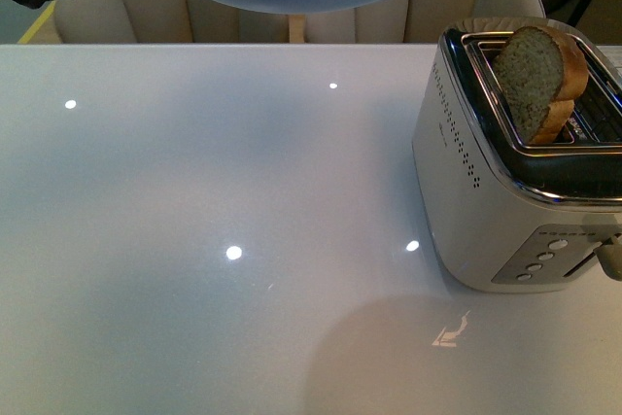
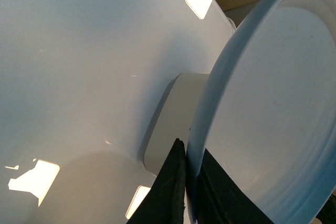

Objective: Left arm holds plate, right arm toasts bread

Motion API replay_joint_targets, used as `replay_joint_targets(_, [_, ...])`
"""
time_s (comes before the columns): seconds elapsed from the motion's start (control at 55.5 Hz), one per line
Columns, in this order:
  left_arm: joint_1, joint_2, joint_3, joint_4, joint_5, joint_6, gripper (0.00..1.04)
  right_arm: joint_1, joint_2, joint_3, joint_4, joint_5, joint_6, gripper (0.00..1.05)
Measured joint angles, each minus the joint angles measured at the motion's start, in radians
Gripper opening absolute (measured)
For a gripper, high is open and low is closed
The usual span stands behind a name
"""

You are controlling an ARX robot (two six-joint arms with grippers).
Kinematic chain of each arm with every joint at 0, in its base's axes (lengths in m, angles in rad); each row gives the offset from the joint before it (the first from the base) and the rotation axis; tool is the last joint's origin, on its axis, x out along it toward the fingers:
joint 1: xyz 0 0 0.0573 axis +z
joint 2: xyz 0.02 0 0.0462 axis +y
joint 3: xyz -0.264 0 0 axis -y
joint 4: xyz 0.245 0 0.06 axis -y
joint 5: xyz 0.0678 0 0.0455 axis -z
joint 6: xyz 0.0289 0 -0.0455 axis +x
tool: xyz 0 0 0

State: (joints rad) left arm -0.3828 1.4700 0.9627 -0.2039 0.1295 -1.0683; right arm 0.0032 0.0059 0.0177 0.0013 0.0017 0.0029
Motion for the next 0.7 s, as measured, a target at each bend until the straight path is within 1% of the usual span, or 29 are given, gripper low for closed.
replay_joint_targets(0.198, [0.000,0.000,0.000,0.000,0.000,0.000,0.03,0.000,0.000,0.000,0.000,0.000,0.000,0.96])
replay_joint_targets(0.234, [-0.008,0.000,0.002,-0.008,-0.056,0.013,0.03,0.000,0.000,0.000,0.000,0.000,0.000,0.96])
replay_joint_targets(0.27, [-0.026,0.000,0.008,-0.027,-0.209,0.058,0.03,0.000,0.000,0.000,0.000,0.000,0.000,0.96])
replay_joint_targets(0.288, [-0.029,0.000,0.008,-0.030,-0.250,0.067,0.03,0.000,0.000,0.000,0.000,-0.001,0.000,0.96])
replay_joint_targets(0.324, [-0.037,0.000,0.008,-0.039,-0.373,0.098,0.03,0.000,0.000,0.000,0.000,-0.002,0.000,0.96])
replay_joint_targets(0.361, [-0.038,-0.002,0.008,-0.041,-0.450,0.115,0.03,0.000,0.000,0.000,0.000,-0.002,0.000,0.96])
replay_joint_targets(0.397, [-0.033,-0.005,0.008,-0.041,-0.483,0.128,0.03,0.000,-0.001,0.000,0.000,-0.002,0.000,0.96])
replay_joint_targets(0.451, [-0.016,-0.016,0.008,-0.036,-0.475,0.142,0.03,0.000,-0.001,0.000,0.000,-0.001,0.000,0.96])
replay_joint_targets(0.577, [0.048,-0.036,0.002,-0.006,-0.412,0.164,0.03,0.000,-0.001,0.000,0.000,-0.002,0.000,0.96])
replay_joint_targets(0.703, [0.174,-0.051,-0.047,0.039,-0.338,0.171,0.03,0.000,-0.001,0.000,0.000,-0.001,0.000,0.96])
